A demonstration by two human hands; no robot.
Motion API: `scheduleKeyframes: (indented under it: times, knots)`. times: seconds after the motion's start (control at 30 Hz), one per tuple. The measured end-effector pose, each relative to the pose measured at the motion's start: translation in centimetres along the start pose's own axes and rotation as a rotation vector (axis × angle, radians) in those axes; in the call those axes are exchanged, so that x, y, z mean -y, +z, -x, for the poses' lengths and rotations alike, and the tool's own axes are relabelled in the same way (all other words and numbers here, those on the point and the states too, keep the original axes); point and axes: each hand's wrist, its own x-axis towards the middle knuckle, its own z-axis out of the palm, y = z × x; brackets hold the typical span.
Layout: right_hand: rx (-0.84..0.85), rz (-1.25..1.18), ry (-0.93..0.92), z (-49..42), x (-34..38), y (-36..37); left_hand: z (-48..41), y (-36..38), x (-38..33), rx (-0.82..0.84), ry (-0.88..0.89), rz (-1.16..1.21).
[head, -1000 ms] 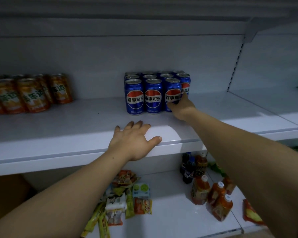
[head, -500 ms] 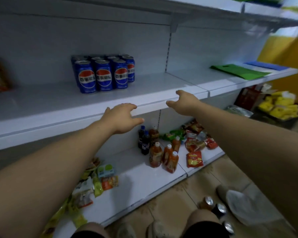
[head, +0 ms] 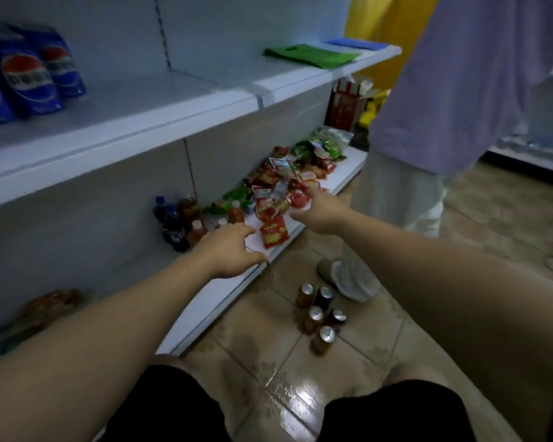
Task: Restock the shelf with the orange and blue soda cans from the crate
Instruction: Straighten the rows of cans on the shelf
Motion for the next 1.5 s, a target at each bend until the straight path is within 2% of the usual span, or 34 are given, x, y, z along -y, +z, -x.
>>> scheduleKeyframes:
  times: [0.27, 0.47, 0.57, 0.67, 0.77, 0.9, 1.0, 1.13, 1.3, 1.5]
  knots:
    - [0.173, 0.028, 0.222, -2.2, -12.3, 10.7, -5.6, 13.2, 0.3, 0.291, -0.029, 0.106]
    - [0.289, -0.065, 0.389, -2.1, -20.5, 18.7, -8.7, 23.3, 1.8, 0.491, -0.076, 0.148]
    - [0.382, -0.068, 0.42, -2.9, -24.1, 22.4, -10.2, 28.1, 2.5, 0.565, -0.097, 0.173]
    - [0.496, -0.02, 0.354, -4.5, -26.8, 25.8, -12.0, 32.6, 3.1, 0.626, -0.109, 0.176]
    - [0.527, 0.004, 0.358, -6.3, -29.4, 29.2, -14.1, 36.5, 3.5, 0.666, -0.133, 0.225]
    - [0.485, -0.102, 0.502, -7.9, -32.8, 34.1, -16.5, 40.6, 3.7, 0.717, -0.161, 0.241]
    - [0.471, -0.17, 0.499, -8.7, -34.7, 36.7, -17.5, 42.6, 3.9, 0.746, -0.175, 0.252]
    - [0.402, -0.121, 0.472, -9.3, -36.1, 38.4, -17.5, 44.0, 4.2, 0.792, -0.161, 0.223]
    - [0.297, -0.156, 0.384, -8.5, -35.0, 36.5, -16.9, 42.8, 3.7, 0.783, -0.184, 0.278]
    - [0.099, -0.411, 0.338, -6.0, -29.5, 29.6, -14.7, 36.2, 0.6, 0.6, -0.141, 0.601]
